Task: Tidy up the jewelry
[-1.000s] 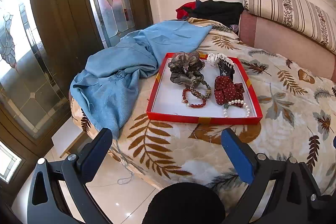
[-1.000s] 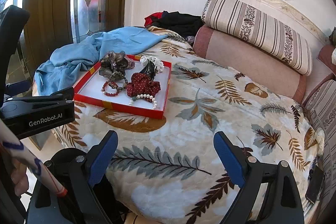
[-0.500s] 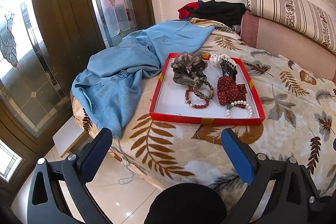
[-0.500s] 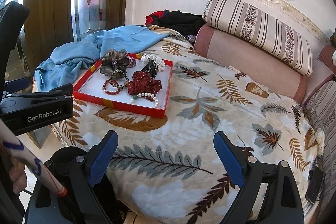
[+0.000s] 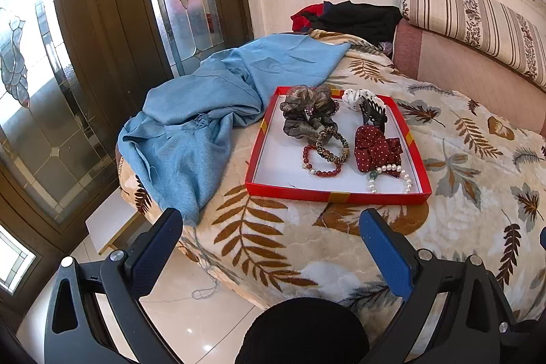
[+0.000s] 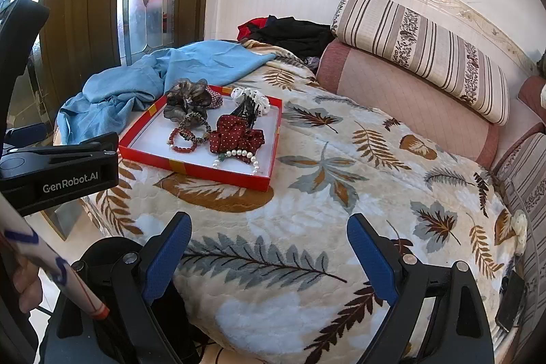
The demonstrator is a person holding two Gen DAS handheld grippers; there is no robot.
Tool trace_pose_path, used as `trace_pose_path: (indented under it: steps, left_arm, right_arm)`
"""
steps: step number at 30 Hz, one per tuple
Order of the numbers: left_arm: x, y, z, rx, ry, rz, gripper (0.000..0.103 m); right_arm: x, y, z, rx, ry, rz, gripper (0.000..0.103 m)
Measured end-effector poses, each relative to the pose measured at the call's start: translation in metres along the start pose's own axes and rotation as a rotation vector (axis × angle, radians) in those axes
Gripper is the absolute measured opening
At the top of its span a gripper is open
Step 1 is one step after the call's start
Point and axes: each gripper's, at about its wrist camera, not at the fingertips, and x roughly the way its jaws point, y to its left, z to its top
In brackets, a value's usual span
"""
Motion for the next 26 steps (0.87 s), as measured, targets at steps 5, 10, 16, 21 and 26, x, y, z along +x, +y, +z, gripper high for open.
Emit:
trace_pose_path:
  steps: [5,10,16,21,26]
  left_arm:
    - [0.000,0.000,0.000,0.000,0.002,-0.002,0.103]
    - [0.000,0.000,0.000,0.001,0.001,-0.001,0.103]
    - [0.001,0.000,0.000,-0.001,0.003,-0.001,0.103]
    - [0.000,0.000,0.000,0.001,-0.001,0.011,0.103]
    - [-0.013,0.006,-0.008,0.012,-0.073,0.048,0.103]
  right_arm:
    - [0.000,0.001,0.000,-0.002,0.000,-0.001,0.095]
    - [0.000,0.000,-0.001,-0.006,0.000,0.001,0.095]
    - [0.000,0.000,-0.001,-0.006,0.001,0.002,0.095]
    - [0.001,0.001,-0.001,-0.007,0.001,0.001,0.095]
    - [0.002,-0.003,-0.002,0.012,0.009,0.019,0.095]
